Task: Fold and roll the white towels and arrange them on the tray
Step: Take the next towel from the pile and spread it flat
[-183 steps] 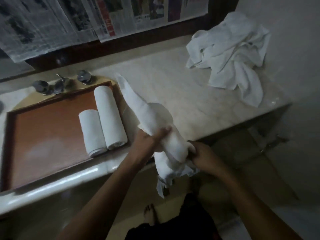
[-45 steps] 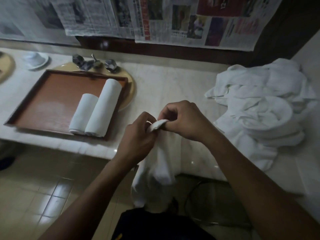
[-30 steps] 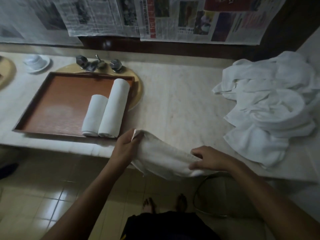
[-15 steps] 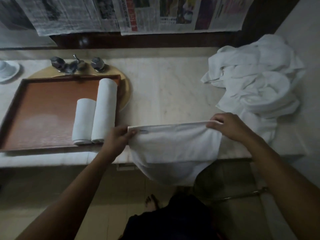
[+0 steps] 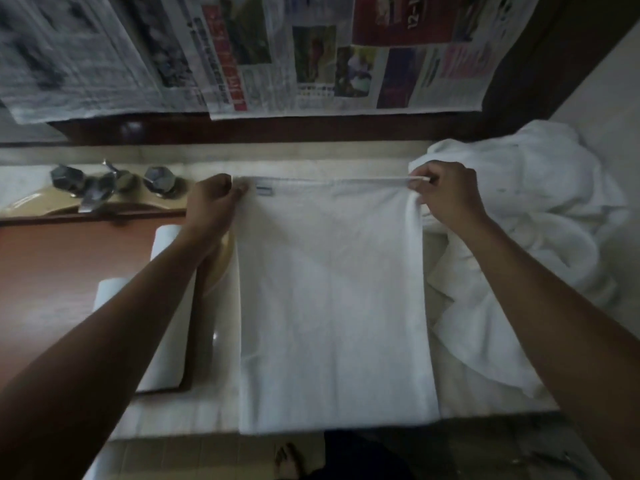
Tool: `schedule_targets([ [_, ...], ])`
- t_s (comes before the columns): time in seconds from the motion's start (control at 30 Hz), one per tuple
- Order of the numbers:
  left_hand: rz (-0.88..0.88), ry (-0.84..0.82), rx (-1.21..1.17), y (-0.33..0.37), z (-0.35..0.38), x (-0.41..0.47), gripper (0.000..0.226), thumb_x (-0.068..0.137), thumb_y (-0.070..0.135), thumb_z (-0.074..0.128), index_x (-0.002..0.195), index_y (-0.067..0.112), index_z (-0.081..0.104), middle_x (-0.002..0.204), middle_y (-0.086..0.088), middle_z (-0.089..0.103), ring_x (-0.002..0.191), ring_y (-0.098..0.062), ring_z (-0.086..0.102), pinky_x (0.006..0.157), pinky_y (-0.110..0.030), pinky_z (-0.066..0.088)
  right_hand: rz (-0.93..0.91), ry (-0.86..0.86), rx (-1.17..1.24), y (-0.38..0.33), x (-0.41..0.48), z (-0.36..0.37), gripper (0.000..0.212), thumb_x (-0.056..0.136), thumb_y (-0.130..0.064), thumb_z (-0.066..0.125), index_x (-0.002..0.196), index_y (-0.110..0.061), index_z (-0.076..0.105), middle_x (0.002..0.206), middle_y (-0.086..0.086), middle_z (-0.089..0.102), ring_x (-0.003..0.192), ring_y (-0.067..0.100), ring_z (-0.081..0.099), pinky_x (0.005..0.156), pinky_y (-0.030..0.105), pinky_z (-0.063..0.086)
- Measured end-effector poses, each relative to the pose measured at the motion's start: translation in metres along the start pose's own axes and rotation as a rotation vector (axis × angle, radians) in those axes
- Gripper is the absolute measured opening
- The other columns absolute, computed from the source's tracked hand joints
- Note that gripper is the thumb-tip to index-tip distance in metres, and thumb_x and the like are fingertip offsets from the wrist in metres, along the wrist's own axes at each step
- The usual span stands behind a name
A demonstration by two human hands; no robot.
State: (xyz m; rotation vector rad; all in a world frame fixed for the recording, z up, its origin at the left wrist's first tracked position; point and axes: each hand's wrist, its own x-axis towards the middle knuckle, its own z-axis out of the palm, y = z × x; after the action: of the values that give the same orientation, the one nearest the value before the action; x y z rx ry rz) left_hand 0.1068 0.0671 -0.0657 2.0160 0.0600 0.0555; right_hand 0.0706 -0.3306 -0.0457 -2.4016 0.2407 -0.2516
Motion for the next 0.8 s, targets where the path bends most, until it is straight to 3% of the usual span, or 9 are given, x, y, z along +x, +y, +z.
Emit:
schedule_targets([
  [0.13,-0.024,0.035,0.119,-0.004,0.02,0.073,0.042,0.09,0.051,0.062,0.076,0.011,0.066,0.065,-0.003,0.061,0.062,-0.021,0.056,0.062,-0.041,0.049,0.005,0.048,-0.033,0.007,0.068,0.025,0.012,0.09,-0.025,0.076,0.099,-0.017,0.078,0.086,-0.003,0.074,0.078,0.018,0.073,0.083,0.036,0.059],
  [0.27,-0.068,0.064,0.211,-0.022,0.039,0.125,0.04,0.086,0.052,0.066,0.077,0.013,0.067,0.07,-0.01,0.068,0.073,-0.036,0.068,0.071,-0.047,0.058,0.047,0.057,-0.038,0.023,0.121,0.057,0.016,0.089,-0.026,0.079,0.101,-0.016,0.077,0.089,0.002,0.075,0.076,0.02,0.071,0.079,0.035,0.059],
  [0.43,-0.153,0.108,0.426,-0.053,0.077,0.154,0.02,0.092,0.035,0.071,0.097,0.016,0.077,0.099,-0.009,0.076,0.101,-0.032,0.067,0.081,-0.031,0.045,0.078,0.014,-0.115,0.06,0.149,0.113,0.011,0.091,-0.017,0.076,0.101,-0.012,0.077,0.096,0.007,0.077,0.084,0.021,0.069,0.076,0.022,0.044],
  [0.53,-0.156,0.076,0.549,-0.076,0.094,0.159,0.02,0.094,0.029,0.067,0.103,0.013,0.074,0.107,-0.013,0.072,0.102,-0.036,0.065,0.078,-0.032,0.043,0.098,0.021,-0.117,0.082,0.15,0.139,0.014,0.091,-0.015,0.074,0.105,-0.013,0.075,0.099,0.009,0.075,0.09,0.027,0.069,0.08,0.028,0.05],
  [0.7,0.087,0.174,0.622,-0.085,0.122,0.145,0.035,0.095,0.028,0.068,0.124,0.012,0.057,0.124,-0.014,0.058,0.111,-0.033,0.054,0.093,-0.046,0.044,-0.015,0.189,-0.195,0.081,0.135,0.163,0.048,0.089,-0.024,0.077,0.133,-0.012,0.059,0.135,0.012,0.057,0.124,0.033,0.052,0.103,0.04,0.044],
  [0.8,0.308,0.003,0.633,-0.076,0.158,0.117,0.047,0.102,0.036,0.052,0.142,0.011,0.053,0.144,-0.014,0.054,0.13,-0.032,0.048,0.104,-0.048,0.038,-0.217,0.085,-0.228,0.054,0.106,0.198,0.054,0.095,-0.034,0.067,0.144,-0.017,0.054,0.152,0.013,0.047,0.138,0.034,0.044,0.114,0.047,0.038],
])
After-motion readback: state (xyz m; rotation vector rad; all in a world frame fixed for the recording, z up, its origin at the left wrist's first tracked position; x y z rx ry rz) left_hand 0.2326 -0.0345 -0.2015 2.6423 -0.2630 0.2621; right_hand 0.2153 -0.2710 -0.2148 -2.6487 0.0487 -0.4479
